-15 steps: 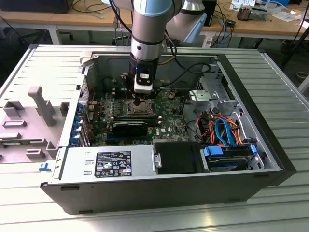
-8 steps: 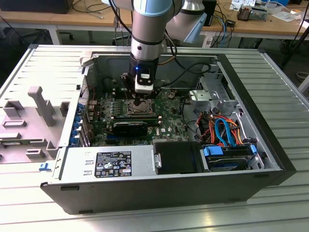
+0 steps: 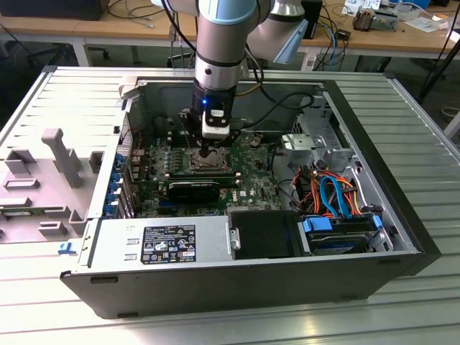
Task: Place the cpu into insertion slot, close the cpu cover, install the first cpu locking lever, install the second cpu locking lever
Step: 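Install the first cpu locking lever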
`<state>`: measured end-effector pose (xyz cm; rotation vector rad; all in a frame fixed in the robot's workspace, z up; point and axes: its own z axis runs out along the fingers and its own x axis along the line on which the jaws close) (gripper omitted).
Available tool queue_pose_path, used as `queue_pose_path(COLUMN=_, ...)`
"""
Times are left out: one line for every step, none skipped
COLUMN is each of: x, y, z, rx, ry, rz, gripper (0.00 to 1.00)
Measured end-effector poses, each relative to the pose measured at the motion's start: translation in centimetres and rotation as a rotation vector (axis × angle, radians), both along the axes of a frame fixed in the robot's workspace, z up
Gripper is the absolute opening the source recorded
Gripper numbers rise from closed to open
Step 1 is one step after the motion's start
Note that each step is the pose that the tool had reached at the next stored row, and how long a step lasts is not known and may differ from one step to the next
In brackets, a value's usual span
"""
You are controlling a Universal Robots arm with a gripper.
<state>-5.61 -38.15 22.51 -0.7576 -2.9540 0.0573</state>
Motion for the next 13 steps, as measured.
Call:
queue_pose_path(x=0.00, y=0.00, z=0.00, rx=0.0000, ry=0.0000, rz=0.002, gripper=0.11)
queue_pose_path(x=0.00, y=0.00, z=0.00, rx=0.0000, ry=0.0000, rz=0.004, gripper=0.11)
queue_pose_path(x=0.00, y=0.00, z=0.00, rx=0.0001, ry=0.0000, rz=0.006, gripper=0.11)
queue_pose_path(x=0.00, y=0.00, z=0.00, rx=0.0002, ry=0.0000, rz=0.008, gripper=0.11)
queue_pose_path(x=0.00, y=0.00, z=0.00, rx=0.0002, ry=0.0000, rz=0.010, gripper=0.11)
queue_pose_path(x=0.00, y=0.00, z=0.00, rx=0.0002, ry=0.0000, rz=0.013, gripper=0.11)
queue_pose_path(x=0.00, y=0.00, z=0.00, rx=0.0003, ry=0.0000, rz=0.015, gripper=0.11)
queue_pose_path(x=0.00, y=0.00, z=0.00, rx=0.0003, ry=0.0000, rz=0.017, gripper=0.11)
queue_pose_path(x=0.00, y=0.00, z=0.00, rx=0.0004, ry=0.0000, rz=0.019, gripper=0.11)
queue_pose_path(x=0.00, y=0.00, z=0.00, rx=0.0004, ry=0.0000, rz=0.021, gripper=0.11)
queue_pose_path(x=0.00, y=0.00, z=0.00, rx=0.0005, ry=0.0000, rz=0.023, gripper=0.11)
queue_pose_path(x=0.00, y=0.00, z=0.00, rx=0.0005, ry=0.0000, rz=0.026, gripper=0.11)
queue_pose_path(x=0.00, y=0.00, z=0.00, rx=0.0005, ry=0.0000, rz=0.028, gripper=0.11)
